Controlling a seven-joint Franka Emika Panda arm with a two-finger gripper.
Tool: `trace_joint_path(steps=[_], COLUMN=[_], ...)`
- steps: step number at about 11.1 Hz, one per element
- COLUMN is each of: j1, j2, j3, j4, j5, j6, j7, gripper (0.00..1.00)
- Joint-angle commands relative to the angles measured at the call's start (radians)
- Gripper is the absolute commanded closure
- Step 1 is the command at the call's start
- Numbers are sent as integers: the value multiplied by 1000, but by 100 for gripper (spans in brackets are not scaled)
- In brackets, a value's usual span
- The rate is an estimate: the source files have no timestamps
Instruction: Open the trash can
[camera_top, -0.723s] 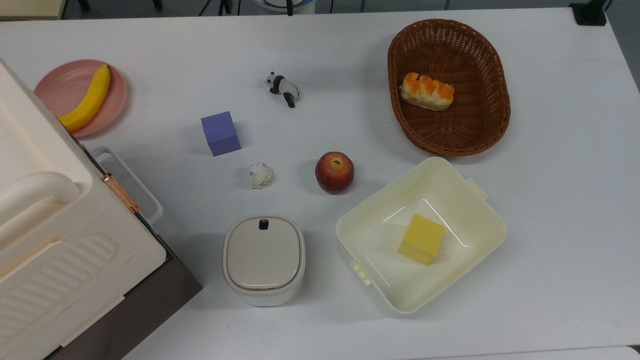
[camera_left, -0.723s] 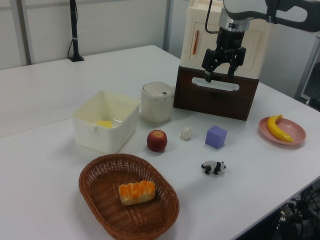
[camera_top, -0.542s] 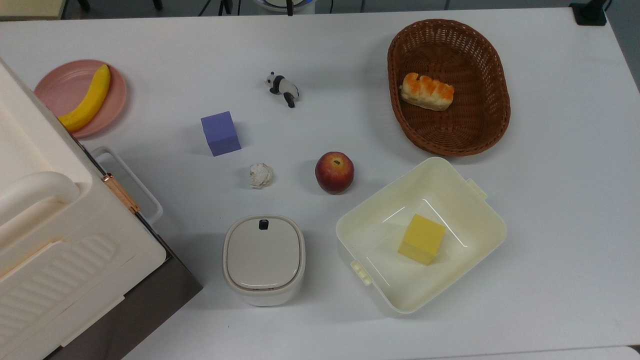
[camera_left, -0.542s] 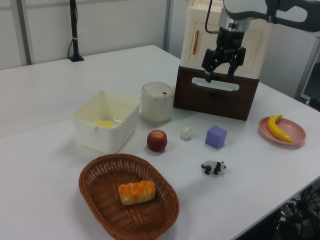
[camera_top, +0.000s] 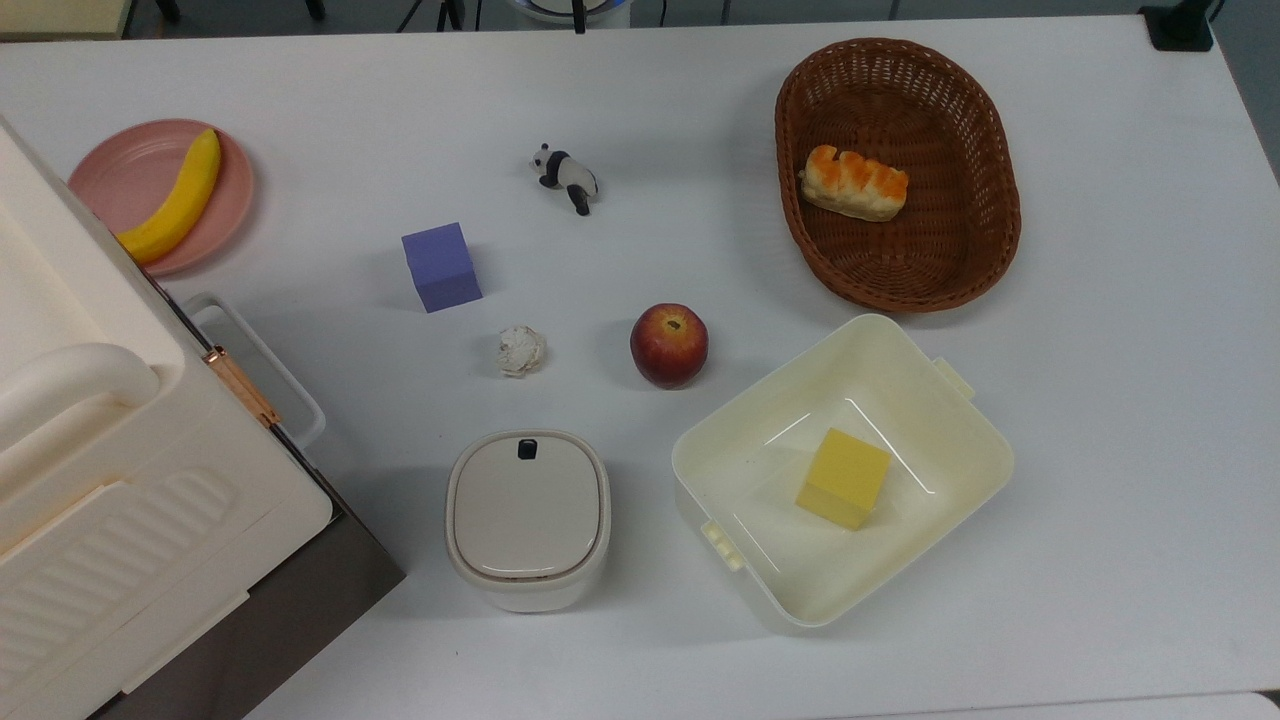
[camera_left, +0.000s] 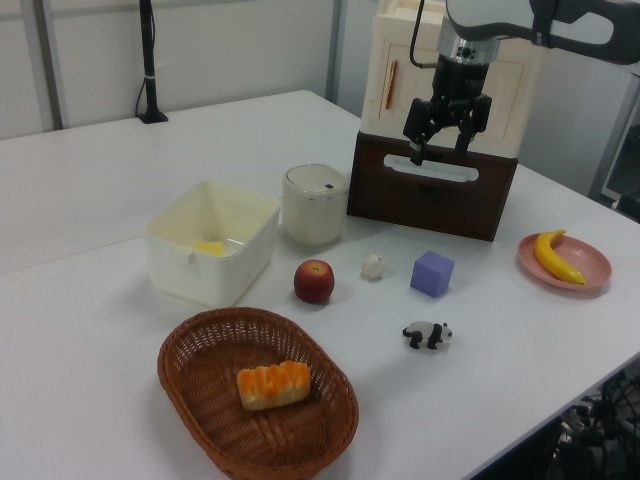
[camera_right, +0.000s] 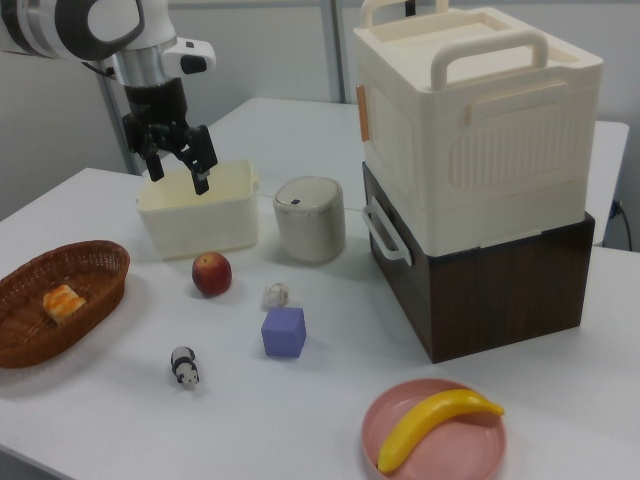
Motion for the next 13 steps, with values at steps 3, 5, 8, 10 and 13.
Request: trace_joint_path(steps=[3,5,8,10,13], j1=[2,1,-4,-31,-31], j2=[-6,-1,46,74,143], j3=[-9,-6,-12,-11,6], j4=[5,25,88,154,208], j5=[30,24,27,30,15], j6=[-31,-48,-58,-138,-195], j7=[2,21,41,44,38], gripper=[0,0,0,0,0])
